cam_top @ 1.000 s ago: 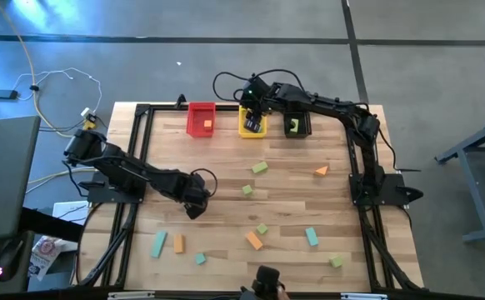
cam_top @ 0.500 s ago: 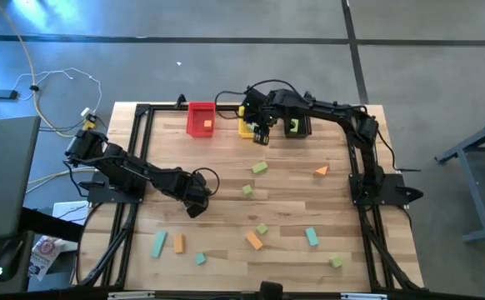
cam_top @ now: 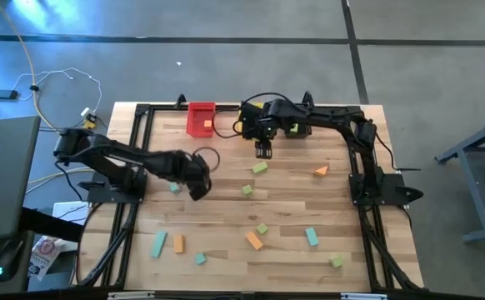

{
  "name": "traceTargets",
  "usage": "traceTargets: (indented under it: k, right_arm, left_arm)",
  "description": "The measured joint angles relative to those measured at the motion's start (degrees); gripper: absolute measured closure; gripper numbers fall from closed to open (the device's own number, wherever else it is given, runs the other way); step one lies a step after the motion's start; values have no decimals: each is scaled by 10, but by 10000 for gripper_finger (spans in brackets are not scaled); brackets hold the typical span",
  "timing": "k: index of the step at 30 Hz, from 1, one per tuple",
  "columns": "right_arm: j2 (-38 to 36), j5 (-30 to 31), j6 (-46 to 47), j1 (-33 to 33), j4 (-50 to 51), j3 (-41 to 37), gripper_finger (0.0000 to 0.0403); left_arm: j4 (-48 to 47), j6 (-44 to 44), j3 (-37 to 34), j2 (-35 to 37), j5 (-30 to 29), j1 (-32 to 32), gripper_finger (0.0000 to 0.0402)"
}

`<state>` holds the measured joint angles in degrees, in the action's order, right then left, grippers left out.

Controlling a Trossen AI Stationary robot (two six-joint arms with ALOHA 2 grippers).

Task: Sort & place blocks by color
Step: Put the orange block into the red bin

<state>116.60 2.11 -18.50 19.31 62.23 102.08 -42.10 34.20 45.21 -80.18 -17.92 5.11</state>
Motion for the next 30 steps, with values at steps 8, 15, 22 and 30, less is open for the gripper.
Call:
traceTargets:
  k: [8, 15, 22, 30]
  right_arm:
    - [0, -4, 0, -15, 42, 0, 238]
    - [0, -70, -1, -21, 42, 0, 238]
    - [0, -112, -30, -23, 48, 0, 238]
    - [0, -164, -30, -25, 47, -5, 238]
  left_arm:
    - [20, -76, 18, 62, -69, 121, 296]
    - [119, -162, 19, 71, -65, 230, 296]
    - [182, -213, 19, 54, -8, 310, 287]
    - [229, -261, 19, -3, 41, 380, 287]
